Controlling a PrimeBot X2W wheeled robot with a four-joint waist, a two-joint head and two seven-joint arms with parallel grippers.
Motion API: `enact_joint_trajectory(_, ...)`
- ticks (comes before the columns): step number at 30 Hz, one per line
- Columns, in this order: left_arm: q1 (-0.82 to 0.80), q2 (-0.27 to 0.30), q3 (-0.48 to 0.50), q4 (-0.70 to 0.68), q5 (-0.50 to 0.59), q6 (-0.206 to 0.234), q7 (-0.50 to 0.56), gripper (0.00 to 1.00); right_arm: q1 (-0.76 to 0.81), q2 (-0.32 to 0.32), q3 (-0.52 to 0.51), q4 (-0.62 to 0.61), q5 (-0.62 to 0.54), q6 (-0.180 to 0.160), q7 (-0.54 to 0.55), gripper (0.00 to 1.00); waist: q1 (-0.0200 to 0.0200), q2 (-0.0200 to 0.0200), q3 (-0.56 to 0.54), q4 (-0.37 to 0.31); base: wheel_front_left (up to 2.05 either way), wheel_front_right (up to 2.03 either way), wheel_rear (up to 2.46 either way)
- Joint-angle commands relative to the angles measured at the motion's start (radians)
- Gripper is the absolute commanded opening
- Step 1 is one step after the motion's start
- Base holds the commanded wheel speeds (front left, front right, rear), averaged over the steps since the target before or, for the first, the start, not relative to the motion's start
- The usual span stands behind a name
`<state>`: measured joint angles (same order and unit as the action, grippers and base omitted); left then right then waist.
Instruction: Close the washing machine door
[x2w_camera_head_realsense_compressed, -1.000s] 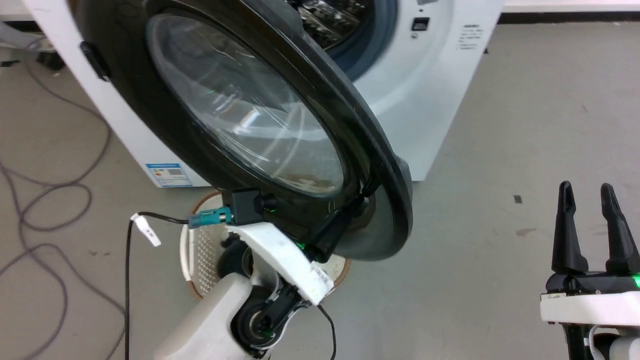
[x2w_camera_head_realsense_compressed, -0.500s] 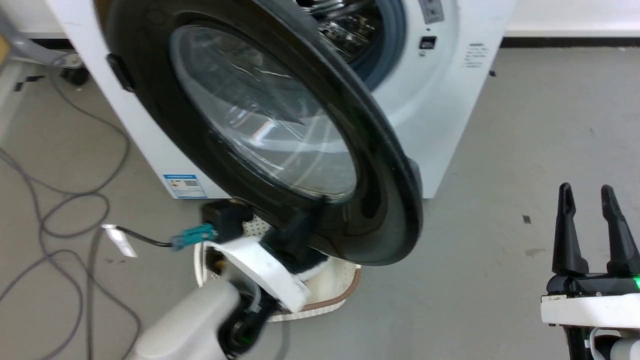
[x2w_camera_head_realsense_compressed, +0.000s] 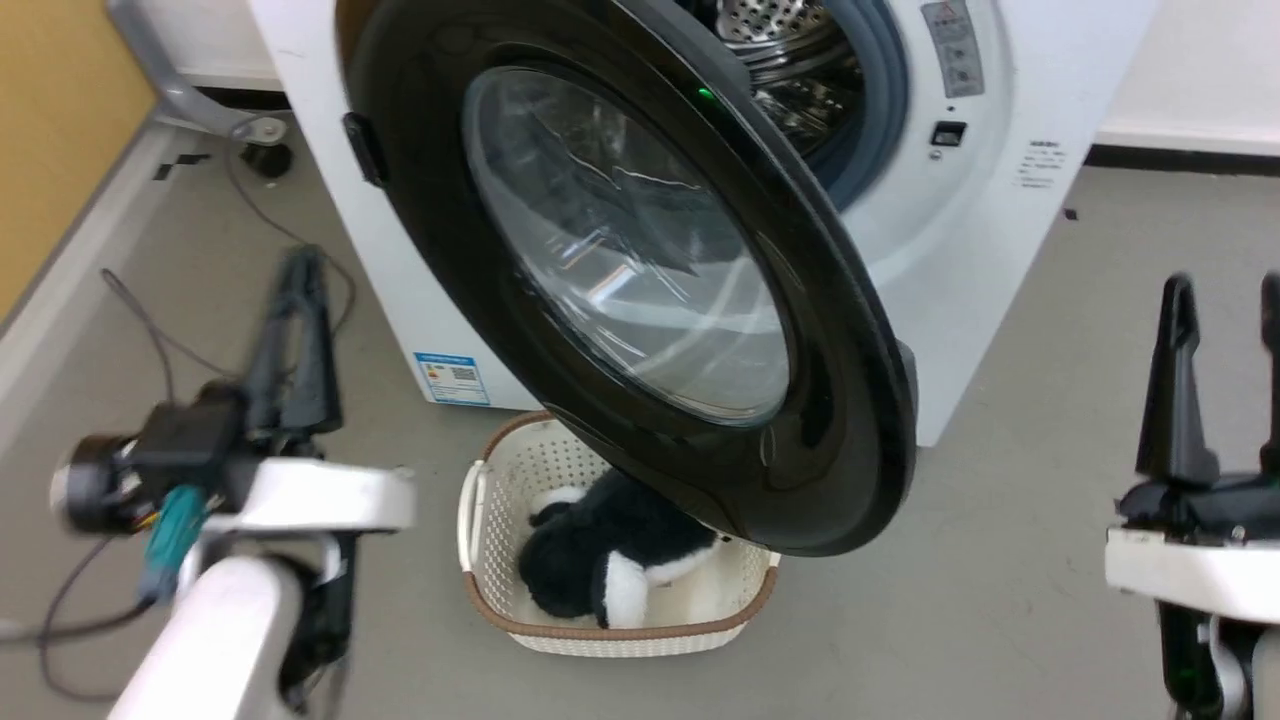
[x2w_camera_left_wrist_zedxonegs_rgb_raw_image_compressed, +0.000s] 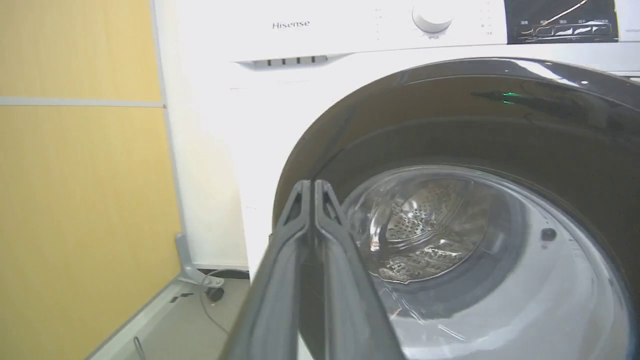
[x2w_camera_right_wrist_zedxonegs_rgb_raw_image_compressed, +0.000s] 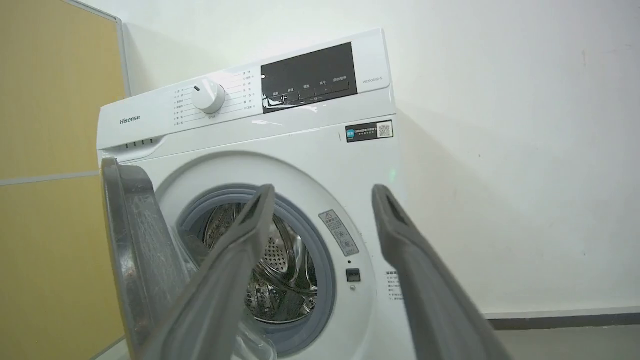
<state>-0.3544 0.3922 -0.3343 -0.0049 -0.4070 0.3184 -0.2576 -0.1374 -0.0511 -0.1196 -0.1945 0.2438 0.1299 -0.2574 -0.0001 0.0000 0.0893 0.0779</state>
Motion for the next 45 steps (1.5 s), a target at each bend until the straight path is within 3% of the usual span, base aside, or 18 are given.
enact_joint_trajectory(1, 0.049, 0.011, 0.032, -0.031, 0.039, 0.028, -0.004, 1.0, -0.029, 0.001, 0.009, -0.018, -0.009, 0.001, -0.004, 1.0, 0.0001, 0.0, -0.007, 0.014, 0.0, 0.0, 0.0)
enact_joint_trajectory(2, 0.073, 0.011, 0.056, -0.051, 0.055, 0.042, -0.004, 1.0, -0.041, 0.001, 0.016, -0.029, -0.014, 0.001, -0.004, 1.0, 0.0001, 0.0, -0.009, 0.02, 0.0, 0.0, 0.0)
enact_joint_trajectory(3, 0.098, 0.01, 0.075, -0.064, 0.066, 0.05, -0.004, 1.0, -0.053, 0.001, 0.025, -0.039, -0.018, 0.001, -0.004, 0.88, 0.0001, 0.0, -0.01, 0.025, 0.0, 0.0, 0.0)
enact_joint_trajectory(4, 0.122, 0.01, 0.091, -0.073, 0.082, 0.06, -0.004, 1.0, -0.064, 0.001, 0.035, -0.05, -0.018, 0.001, -0.004, 0.45, 0.0001, 0.0, -0.013, 0.031, 0.0, 0.0, 0.0)
enact_joint_trajectory(6, 0.17, 0.008, 0.114, -0.089, 0.11, 0.072, -0.004, 1.0, -0.082, 0.001, 0.067, -0.069, -0.011, 0.001, -0.004, 0.0, 0.0001, 0.0, -0.018, 0.041, 0.0, 0.0, 0.0)
enact_joint_trajectory(10, 0.25, -0.022, 0.138, -0.111, 0.135, 0.064, -0.004, 1.0, -0.107, -0.002, 0.167, -0.112, 0.002, 0.001, -0.004, 0.0, 0.0001, 0.0, -0.026, 0.063, 0.0, 0.0, 0.0)
enact_joint_trajectory(15, 0.32, -0.075, 0.155, -0.099, 0.153, 0.032, -0.004, 1.0, -0.119, -0.086, 0.353, -0.13, 0.018, 0.001, -0.004, 0.0, 0.0001, 0.0, -0.038, 0.085, 0.0, 0.0, 0.0)
enact_joint_trajectory(21, 0.378, -0.114, 0.179, -0.065, 0.189, -0.012, -0.004, 1.0, -0.094, -0.202, 0.555, -0.064, -0.007, 0.001, -0.004, 0.0, 0.0001, 0.0, -0.056, 0.104, 0.0, 0.0, 0.0)
enact_joint_trajectory(25, 0.401, -0.134, 0.189, -0.038, 0.207, -0.042, -0.004, 1.0, -0.054, -0.244, 0.631, 0.019, -0.041, 0.001, -0.004, 0.0, 0.0001, 0.0, -0.06, 0.108, 0.0, 0.0, 0.0)
enact_joint_trajectory(31, 0.408, -0.171, 0.204, -0.02, 0.22, -0.075, -0.004, 1.0, 0.001, -0.254, 0.614, 0.129, -0.032, 0.001, -0.004, 0.0, 0.0001, 0.0, -0.05, 0.106, 0.0, 0.0, 0.0)
enact_joint_trajectory(45, 0.36, -0.257, 0.231, 0.006, 0.278, -0.158, -0.004, 1.0, -0.022, -0.226, 0.375, 0.33, -0.024, 0.001, -0.004, 0.0, 0.0001, 0.0, 0.016, 0.084, 0.0, 0.0, 0.0)
